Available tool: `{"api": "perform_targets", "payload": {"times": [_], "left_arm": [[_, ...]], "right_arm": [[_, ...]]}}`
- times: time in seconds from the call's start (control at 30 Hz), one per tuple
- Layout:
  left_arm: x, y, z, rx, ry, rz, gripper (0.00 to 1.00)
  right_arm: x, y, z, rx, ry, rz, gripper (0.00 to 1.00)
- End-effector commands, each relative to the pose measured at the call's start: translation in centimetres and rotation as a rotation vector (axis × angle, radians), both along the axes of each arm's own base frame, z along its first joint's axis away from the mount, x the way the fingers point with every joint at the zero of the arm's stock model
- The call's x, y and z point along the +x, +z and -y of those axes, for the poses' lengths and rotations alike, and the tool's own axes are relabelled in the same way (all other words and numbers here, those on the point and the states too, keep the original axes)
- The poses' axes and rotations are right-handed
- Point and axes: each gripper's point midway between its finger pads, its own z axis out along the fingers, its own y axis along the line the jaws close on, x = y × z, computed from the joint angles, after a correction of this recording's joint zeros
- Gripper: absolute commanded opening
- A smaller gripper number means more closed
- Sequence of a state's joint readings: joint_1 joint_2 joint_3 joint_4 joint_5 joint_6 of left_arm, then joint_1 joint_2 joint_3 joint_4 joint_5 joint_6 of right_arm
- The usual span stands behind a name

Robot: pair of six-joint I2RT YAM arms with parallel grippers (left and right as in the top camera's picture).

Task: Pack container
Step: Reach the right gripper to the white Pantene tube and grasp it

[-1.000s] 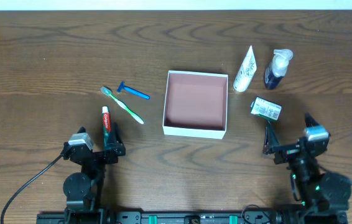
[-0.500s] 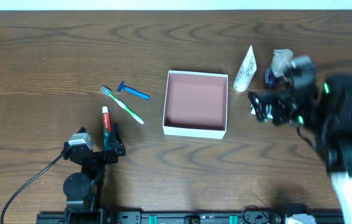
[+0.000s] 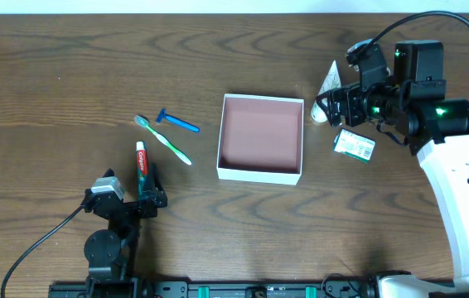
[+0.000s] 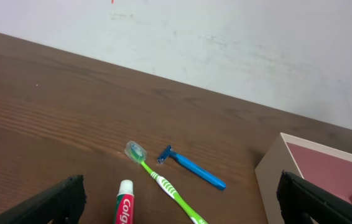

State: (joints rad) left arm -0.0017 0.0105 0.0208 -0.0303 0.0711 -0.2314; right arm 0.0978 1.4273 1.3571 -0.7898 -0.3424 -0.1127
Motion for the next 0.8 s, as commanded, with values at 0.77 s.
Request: {"api": "perform_targets", "payload": {"times": [0.77], "left_arm": [[-0.1, -1.6, 0.1, 0.011, -0.007, -0.047, 0.98]], "right_arm": [[6.7, -6.3, 1.6, -0.144, -0.15, -0.022, 0.69]]}}
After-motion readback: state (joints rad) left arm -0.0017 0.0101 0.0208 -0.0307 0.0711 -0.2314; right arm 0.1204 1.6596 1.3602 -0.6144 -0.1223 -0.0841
